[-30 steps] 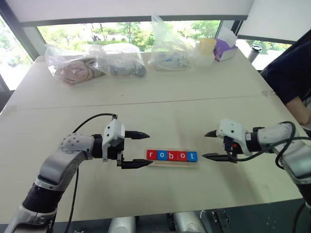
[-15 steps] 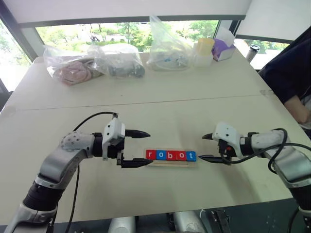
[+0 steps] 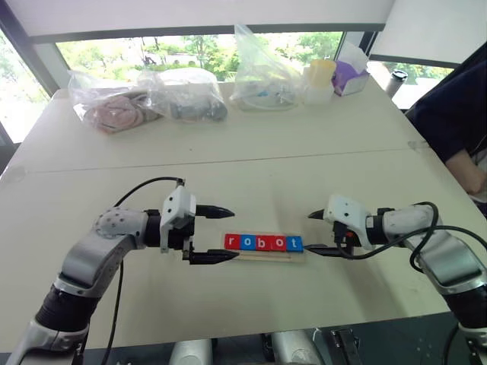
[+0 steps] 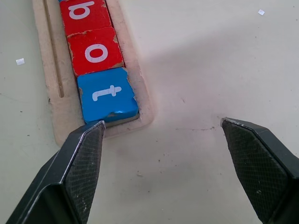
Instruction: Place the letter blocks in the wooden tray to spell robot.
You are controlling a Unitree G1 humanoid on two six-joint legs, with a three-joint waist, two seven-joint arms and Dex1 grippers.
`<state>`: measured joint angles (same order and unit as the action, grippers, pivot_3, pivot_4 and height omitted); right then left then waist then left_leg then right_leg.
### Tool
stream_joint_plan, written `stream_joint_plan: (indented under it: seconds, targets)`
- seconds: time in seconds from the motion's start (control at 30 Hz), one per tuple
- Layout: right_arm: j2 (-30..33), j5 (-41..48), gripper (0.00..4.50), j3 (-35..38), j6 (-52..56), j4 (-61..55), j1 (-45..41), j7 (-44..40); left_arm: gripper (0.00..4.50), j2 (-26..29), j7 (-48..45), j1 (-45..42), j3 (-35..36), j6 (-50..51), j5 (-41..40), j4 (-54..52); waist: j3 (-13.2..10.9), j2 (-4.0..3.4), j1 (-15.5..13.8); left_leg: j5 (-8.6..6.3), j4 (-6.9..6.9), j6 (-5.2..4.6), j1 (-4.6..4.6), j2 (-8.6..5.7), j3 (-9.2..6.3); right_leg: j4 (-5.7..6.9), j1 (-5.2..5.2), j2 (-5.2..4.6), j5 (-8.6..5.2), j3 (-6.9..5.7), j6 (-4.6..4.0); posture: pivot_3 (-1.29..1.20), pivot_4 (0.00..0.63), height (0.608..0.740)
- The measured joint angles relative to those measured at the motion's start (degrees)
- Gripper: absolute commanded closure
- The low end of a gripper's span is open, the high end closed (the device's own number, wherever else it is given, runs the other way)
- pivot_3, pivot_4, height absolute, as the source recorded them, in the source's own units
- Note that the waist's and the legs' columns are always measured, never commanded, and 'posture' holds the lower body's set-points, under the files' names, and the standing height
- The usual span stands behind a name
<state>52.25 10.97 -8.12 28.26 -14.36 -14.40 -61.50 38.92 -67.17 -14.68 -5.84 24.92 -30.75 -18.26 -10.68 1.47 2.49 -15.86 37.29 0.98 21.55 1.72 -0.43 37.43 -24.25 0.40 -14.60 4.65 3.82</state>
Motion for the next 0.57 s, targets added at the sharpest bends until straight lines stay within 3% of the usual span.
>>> stream_joint_plan:
  seconds: [0.27,0.57]
  targets:
    - [5.40,4.27,0.42,7.36,3.69,-7.13,5.84,-2.05,0.00,2.64,0.15,0.91,1.51,1.30,-0.52,-0.44,0.00,0.00,-0.01,0.00,-0.01,0.00,-0.01,0.02,-0.01,0.00,0.00,0.00,-0.01,-0.01,0.00,0.00,0.150,0.740]
    - [8.93,19.36,0.42,22.58,17.22,-23.00,13.50,-3.61,0.00,6.52,0.06,3.25,6.43,3.91,-3.67,-2.11,0.00,0.01,-0.06,0.00,0.02,0.00,-0.01,0.04,-0.02,0.00,0.02,-0.01,-0.24,-0.01,0.08,0.00,0.150,0.740]
